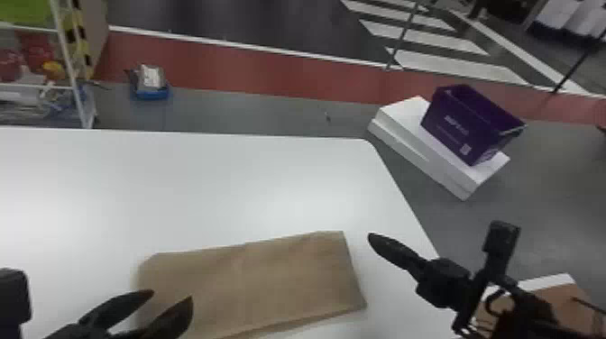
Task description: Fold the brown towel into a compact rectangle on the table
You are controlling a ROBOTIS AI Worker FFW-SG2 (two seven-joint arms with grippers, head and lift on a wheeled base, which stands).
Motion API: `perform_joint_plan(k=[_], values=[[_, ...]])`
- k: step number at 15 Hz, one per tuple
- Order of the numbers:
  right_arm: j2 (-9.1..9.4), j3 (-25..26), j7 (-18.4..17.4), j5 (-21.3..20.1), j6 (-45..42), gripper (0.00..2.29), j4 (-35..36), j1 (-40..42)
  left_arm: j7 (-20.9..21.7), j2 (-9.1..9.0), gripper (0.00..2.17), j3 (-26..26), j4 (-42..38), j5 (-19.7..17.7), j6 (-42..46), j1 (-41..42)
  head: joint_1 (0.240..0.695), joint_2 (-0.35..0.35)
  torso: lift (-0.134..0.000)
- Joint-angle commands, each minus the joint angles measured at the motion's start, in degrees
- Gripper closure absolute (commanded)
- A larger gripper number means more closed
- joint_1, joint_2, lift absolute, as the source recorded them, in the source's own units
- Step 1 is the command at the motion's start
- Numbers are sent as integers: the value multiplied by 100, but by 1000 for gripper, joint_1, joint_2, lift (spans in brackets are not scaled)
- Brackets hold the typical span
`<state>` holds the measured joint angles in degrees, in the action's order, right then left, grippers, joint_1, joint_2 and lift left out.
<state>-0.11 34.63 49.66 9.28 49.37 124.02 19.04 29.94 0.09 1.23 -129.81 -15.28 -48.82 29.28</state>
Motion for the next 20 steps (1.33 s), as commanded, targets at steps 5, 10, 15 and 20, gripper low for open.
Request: perform_joint_plan(k=[5, 10, 15, 20], values=[[-24, 193, -18, -58, 34, 1004, -176, -67, -24, -24, 269, 176, -185, 139, -89, 86, 695, -350, -124], [-226, 123, 0, -216, 104, 599, -809, -427, 143, -24, 269, 282, -167, 113, -72, 86, 695, -350, -124], [-235, -18, -9, -365, 139, 599, -888, -498, 56, -24, 329, 545, 114, 175, 245, -1, 695, -350, -124], [-235, 53, 35, -321, 122, 599, -906, -454, -419, -24, 1814, 950, 457, 649, 561, -291, 695, -350, -124]])
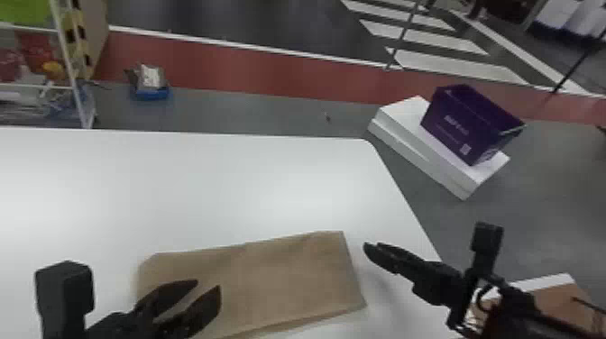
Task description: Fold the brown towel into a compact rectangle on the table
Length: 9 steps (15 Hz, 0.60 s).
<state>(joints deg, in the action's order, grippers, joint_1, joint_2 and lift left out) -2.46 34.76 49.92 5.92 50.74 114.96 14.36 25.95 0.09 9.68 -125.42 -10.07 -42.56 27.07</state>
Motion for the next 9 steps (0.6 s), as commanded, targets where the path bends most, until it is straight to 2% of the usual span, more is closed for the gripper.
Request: perform_joint_plan(k=[1, 9], values=[[-9, 57, 9, 6, 2, 599, 0, 14, -55, -24, 1825, 157, 18, 260, -82, -79, 695, -350, -124], [-26, -13, 79, -3, 37, 535, -44, -3, -152, -24, 1825, -238, -290, 356, -187, 176, 695, -350, -124]])
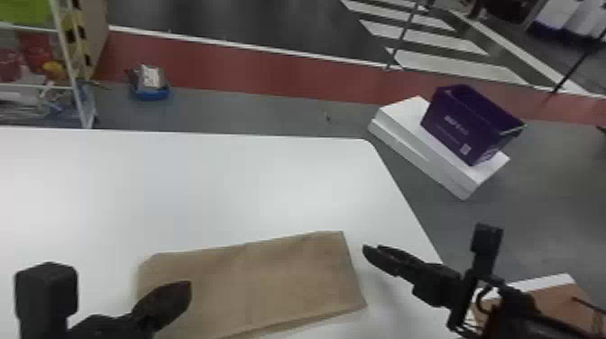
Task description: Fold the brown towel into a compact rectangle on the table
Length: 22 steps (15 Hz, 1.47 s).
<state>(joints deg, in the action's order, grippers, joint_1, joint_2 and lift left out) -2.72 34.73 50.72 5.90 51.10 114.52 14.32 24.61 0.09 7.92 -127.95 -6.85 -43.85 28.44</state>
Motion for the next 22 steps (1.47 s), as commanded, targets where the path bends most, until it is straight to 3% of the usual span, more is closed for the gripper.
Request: perform_joint_plan(k=[1, 13, 22], values=[[0, -19, 0, -1, 1, 535, 0, 0, -17, -24, 1825, -72, -55, 44, -94, 65, 695, -350, -124], [0, 16, 105, 87, 195, 535, 141, 9, -193, -24, 1825, 25, -46, 685, -375, 74, 695, -350, -124], [0, -19, 105, 96, 212, 535, 202, 0, -193, -24, 1825, -309, -28, 764, -428, 74, 695, -350, -124]])
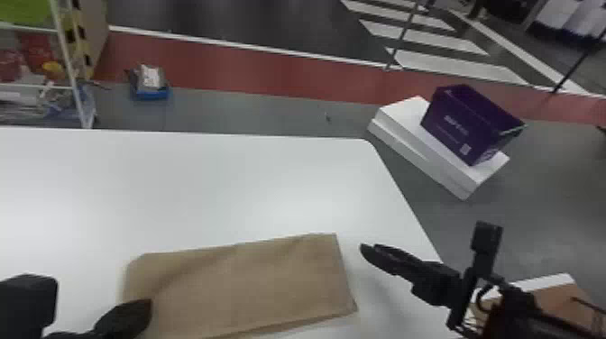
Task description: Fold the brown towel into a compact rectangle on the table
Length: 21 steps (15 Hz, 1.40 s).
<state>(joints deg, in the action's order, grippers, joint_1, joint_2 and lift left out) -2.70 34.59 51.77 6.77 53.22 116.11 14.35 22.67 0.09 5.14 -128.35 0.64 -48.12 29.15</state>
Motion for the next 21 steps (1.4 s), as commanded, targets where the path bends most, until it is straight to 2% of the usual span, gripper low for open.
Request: perform_joint_plan(k=[1, 4, 9, 15, 21], values=[[15, -5, 0, 44, 1, 535, 78, -2, -9, -24, 1825, -83, 21, 76, 0, 3, 695, -350, -124], [24, -5, 0, 79, 36, 535, 131, -2, 0, -24, 1825, -276, -6, 67, 0, 3, 695, -349, -124], [33, -49, 0, 61, 176, 535, 210, 33, 9, -24, 1825, -505, 3, 50, 17, -94, 695, -301, -124], [94, -761, -26, -106, 493, 539, 245, 103, 44, -24, 1825, -470, -6, -3, 17, -85, 695, -246, -124], [94, -1156, -132, -440, 1284, 539, 483, 59, 88, -24, 1825, -470, -14, -12, 53, -77, 695, -189, -124]])
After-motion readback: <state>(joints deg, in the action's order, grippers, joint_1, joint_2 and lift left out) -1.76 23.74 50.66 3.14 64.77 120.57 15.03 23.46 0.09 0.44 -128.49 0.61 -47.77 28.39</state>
